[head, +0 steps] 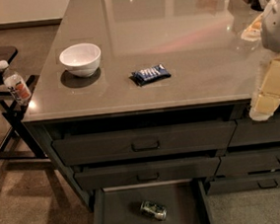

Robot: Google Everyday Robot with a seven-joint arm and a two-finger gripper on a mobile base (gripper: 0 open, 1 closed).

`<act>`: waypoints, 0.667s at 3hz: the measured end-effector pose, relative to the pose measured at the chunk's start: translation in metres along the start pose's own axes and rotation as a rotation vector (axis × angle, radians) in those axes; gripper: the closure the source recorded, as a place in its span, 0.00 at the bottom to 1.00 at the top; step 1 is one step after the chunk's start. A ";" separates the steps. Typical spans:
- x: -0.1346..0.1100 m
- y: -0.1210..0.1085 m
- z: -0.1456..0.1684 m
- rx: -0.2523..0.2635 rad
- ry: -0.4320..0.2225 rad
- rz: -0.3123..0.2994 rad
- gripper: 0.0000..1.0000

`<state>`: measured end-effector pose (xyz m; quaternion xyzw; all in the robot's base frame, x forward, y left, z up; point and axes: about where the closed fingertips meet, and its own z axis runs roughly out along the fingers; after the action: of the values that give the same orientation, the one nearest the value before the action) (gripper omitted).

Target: Pick green can from bottom drawer and place on counter

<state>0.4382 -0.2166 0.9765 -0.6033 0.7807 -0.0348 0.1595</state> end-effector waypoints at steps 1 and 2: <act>0.000 0.000 0.001 0.002 -0.001 0.004 0.00; 0.007 0.011 0.023 -0.026 -0.027 0.014 0.00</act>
Offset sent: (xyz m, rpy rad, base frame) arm -0.0172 -0.0029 -0.0934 0.1202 0.0935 0.0090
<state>0.4333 -0.2167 0.9503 -0.6004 0.7830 -0.0152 0.1622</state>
